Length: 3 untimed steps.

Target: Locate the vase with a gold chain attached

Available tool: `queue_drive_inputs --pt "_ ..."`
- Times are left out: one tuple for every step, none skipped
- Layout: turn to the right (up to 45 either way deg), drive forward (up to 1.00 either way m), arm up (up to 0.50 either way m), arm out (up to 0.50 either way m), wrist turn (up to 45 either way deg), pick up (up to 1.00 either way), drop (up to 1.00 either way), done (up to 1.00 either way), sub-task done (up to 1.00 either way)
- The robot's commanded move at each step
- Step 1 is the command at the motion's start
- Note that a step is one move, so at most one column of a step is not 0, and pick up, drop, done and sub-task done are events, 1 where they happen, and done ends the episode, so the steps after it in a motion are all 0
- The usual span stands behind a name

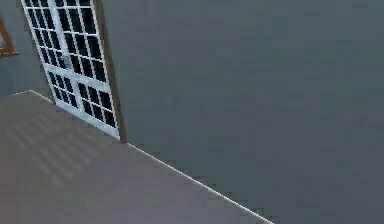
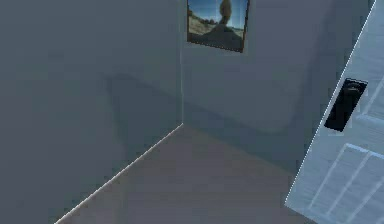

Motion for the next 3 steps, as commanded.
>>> queue_drive_inputs --pt "-12.0 0.0 0.0 0.0 0.0 0.0 0.0 0.0 0.0" --pt "0.0 0.45 0.0 0.0 0.0 0.0 0.0 0.0 0.0" --pt "-30.0 0.0 0.0 0.0 0.0 0.0 0.0 0.0 0.0"
